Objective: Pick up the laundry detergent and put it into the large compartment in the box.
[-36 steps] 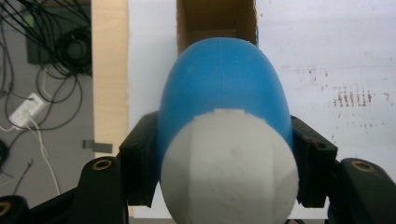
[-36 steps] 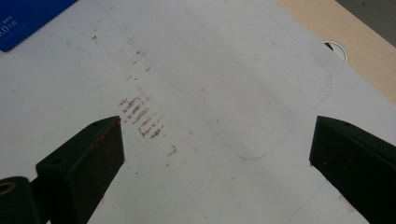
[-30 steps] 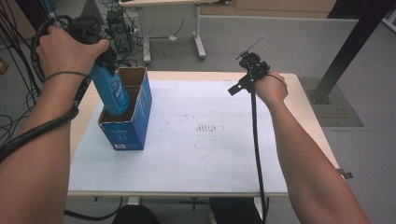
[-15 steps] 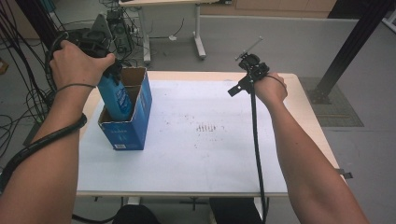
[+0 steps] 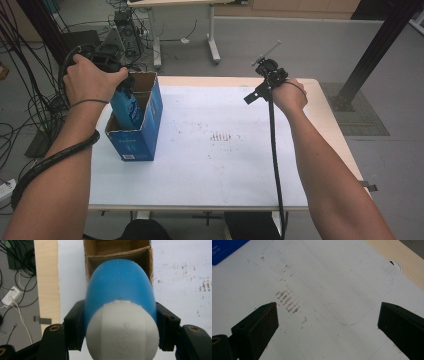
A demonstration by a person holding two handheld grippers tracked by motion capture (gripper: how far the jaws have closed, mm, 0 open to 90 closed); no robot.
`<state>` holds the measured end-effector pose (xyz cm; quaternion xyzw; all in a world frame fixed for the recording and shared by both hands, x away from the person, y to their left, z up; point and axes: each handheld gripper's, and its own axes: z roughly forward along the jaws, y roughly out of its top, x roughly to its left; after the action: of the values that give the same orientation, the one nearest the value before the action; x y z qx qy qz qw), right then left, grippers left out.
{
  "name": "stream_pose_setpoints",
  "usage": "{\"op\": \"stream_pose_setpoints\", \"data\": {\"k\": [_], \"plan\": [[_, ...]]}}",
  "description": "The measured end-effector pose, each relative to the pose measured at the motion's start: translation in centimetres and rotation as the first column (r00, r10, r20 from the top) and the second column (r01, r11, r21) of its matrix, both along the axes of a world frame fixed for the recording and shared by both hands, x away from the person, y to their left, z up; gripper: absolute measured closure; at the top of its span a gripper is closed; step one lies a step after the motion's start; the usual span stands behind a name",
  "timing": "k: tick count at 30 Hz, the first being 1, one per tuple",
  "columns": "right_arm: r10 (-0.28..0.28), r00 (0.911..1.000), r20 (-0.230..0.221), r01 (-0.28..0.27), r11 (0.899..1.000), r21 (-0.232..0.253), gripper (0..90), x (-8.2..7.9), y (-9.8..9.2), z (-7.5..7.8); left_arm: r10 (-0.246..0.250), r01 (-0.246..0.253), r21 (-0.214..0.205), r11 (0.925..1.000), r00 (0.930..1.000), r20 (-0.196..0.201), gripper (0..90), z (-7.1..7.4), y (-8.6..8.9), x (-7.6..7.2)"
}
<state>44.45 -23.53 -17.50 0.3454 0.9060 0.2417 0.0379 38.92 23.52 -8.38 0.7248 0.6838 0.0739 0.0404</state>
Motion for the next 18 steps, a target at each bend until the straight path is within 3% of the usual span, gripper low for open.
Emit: {"op": "stream_pose_setpoints", "data": {"k": [18], "plan": [[-0.013,0.9999,-0.011,0.013,1.000,0.005,3.2,0.1,-0.3,-0.5,-0.010,0.010,-0.001,0.9999,0.9996,-0.027,37.9,-3.2,-0.3,0.4]]}}
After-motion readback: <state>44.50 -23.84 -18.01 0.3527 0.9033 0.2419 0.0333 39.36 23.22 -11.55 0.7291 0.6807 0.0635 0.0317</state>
